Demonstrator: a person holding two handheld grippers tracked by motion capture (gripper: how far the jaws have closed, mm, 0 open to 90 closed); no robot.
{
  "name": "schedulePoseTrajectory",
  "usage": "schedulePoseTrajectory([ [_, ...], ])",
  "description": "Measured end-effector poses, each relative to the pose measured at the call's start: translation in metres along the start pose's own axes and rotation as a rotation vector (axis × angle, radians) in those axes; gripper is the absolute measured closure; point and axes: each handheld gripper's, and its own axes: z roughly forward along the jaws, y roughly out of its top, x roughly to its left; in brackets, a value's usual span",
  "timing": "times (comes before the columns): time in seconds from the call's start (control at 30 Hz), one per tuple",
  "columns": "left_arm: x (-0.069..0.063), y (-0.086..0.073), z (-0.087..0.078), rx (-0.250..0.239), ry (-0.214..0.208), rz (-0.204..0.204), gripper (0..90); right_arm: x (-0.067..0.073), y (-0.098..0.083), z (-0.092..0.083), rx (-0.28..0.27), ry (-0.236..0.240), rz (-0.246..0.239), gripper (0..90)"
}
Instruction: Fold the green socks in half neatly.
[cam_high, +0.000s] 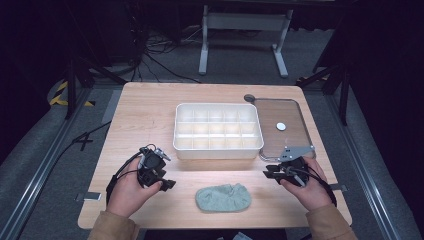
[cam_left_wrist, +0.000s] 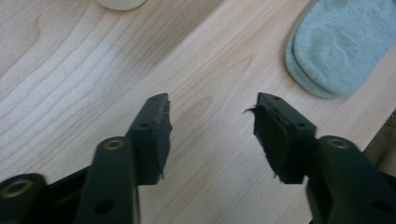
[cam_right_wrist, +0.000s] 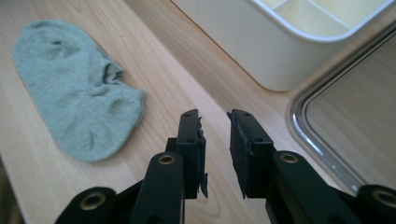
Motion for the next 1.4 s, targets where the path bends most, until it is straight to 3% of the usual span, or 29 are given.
schedulePoseTrajectory([
  [0.07, -0.003, 0.001, -0.001, -0.028, -0.004, 0.010, 48.9, 0.001, 0.000, -0.001, 0.004, 0.004, 0.016, 73.6],
  [0.13, -0.008, 0.004, -0.002, -0.026, 0.030, 0.007, 40.7, 0.003, 0.001, 0.000, 0.008, -0.003, 0.007, 73.5],
  [0.17, -0.010, 0.005, -0.003, -0.028, 0.042, 0.008, 41.3, 0.004, 0.002, 0.000, 0.009, -0.003, 0.006, 73.5],
  [0.27, -0.013, 0.007, -0.005, -0.036, 0.055, 0.025, 45.2, 0.009, 0.003, 0.001, 0.013, 0.014, 0.010, 73.8],
  [0.43, -0.022, 0.008, -0.007, 0.001, 0.049, 0.065, 57.6, 0.019, 0.006, 0.005, 0.035, 0.048, 0.011, 79.0],
  [0.57, -0.033, 0.013, -0.006, -0.031, 0.015, 0.100, 60.4, 0.028, 0.008, 0.008, 0.052, 0.069, -0.003, 81.5],
  [0.6, -0.039, 0.016, -0.004, -0.037, -0.016, 0.115, 61.3, 0.032, 0.009, 0.010, 0.061, 0.090, -0.004, 82.3],
  [0.9, -0.054, 0.025, 0.011, -0.005, -0.083, 0.160, 63.5, 0.049, 0.011, 0.018, 0.078, 0.144, -0.035, 84.2],
  [1.03, -0.059, 0.025, 0.021, 0.026, -0.144, 0.159, 58.3, 0.054, 0.011, 0.024, 0.077, 0.196, -0.026, 82.6],
  [1.13, -0.061, 0.025, 0.029, 0.053, -0.134, 0.133, 57.4, 0.056, 0.009, 0.030, 0.078, 0.225, -0.023, 83.3],
  [1.2, -0.059, 0.025, 0.036, 0.062, -0.120, 0.081, 57.5, 0.059, 0.009, 0.034, 0.085, 0.235, -0.022, 83.9],
  [1.4, -0.060, 0.025, 0.045, 0.083, -0.122, 0.076, 58.3, 0.067, 0.009, 0.044, 0.109, 0.246, -0.048, 83.2],
])
